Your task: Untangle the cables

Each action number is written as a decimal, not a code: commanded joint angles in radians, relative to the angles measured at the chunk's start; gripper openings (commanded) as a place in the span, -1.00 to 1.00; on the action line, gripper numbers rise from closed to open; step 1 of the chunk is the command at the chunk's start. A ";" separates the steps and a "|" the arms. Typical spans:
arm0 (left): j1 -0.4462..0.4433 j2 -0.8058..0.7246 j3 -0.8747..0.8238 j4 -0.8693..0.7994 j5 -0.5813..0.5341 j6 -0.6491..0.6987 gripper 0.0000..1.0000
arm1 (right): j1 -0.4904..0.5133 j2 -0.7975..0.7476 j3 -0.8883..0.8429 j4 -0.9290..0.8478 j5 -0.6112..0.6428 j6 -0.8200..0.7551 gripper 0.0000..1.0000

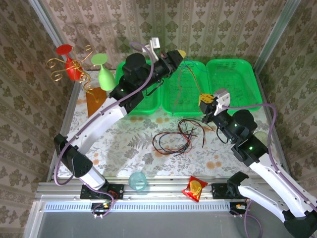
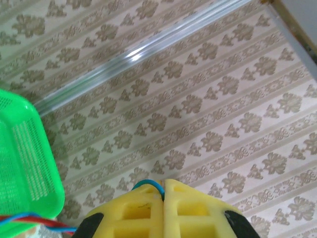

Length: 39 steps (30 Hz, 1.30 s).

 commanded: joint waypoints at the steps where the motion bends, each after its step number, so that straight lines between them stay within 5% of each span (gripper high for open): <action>1: 0.019 -0.057 0.045 0.054 -0.031 0.027 -1.00 | -0.004 -0.008 0.077 -0.072 0.114 -0.048 -1.00; 13: 0.091 -0.261 -0.163 0.018 -0.113 0.064 -1.00 | -0.053 0.016 0.171 -0.075 0.341 -0.090 -1.00; 22: 0.194 -0.451 -0.418 -0.022 -0.166 0.042 -1.00 | -0.131 0.027 0.243 -0.062 0.343 -0.119 -1.00; 35: 0.320 -0.637 -0.591 -0.137 -0.140 0.027 -1.00 | -0.290 0.036 0.290 -0.080 0.311 -0.139 -1.00; 39: 0.418 -0.688 -0.616 -0.195 -0.107 0.033 -1.00 | -0.333 0.044 0.303 -0.085 0.303 -0.139 -1.00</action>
